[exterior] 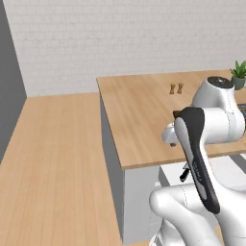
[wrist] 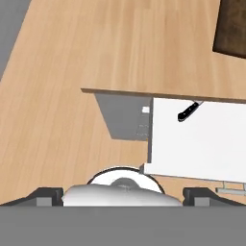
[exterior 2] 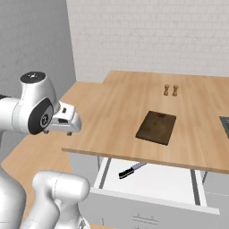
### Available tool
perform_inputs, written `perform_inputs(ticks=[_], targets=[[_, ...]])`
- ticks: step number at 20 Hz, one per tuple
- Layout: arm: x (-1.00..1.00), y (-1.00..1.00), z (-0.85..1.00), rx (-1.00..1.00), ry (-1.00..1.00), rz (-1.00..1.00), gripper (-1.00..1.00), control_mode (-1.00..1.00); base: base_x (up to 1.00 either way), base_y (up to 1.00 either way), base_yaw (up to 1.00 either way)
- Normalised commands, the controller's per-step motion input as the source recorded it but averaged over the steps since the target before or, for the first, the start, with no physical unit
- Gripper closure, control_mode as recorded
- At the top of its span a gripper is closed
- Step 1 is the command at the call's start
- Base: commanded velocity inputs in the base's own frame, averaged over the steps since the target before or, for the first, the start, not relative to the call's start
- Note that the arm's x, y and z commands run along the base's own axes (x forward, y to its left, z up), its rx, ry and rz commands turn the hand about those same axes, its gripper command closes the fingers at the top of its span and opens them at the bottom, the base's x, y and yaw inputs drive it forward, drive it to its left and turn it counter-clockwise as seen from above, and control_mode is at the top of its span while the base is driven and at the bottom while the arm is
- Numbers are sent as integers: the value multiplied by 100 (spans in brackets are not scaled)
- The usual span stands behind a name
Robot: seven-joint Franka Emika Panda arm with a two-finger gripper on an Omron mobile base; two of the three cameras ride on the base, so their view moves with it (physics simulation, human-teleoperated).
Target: Pick up the knife from the drawer and place it on the cutting board. Then place the meat from the plate to the cutting board.
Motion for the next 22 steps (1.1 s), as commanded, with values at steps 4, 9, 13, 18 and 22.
perform_inputs(ticks=[4,9,13,18,22], targets=[[-31,-1,0,0,-20,0,-100,-100,0,0,0],[-30,-1,0,0,-29,0,-100,-100,0,0,0],[-18,-1,5,0,-32,0,-100,-100,0,0,0],[0,0,18,0,-21,0,-100,-100,0,0,0],[0,0,18,0,-15,0,-100,-100,0,0,0]])
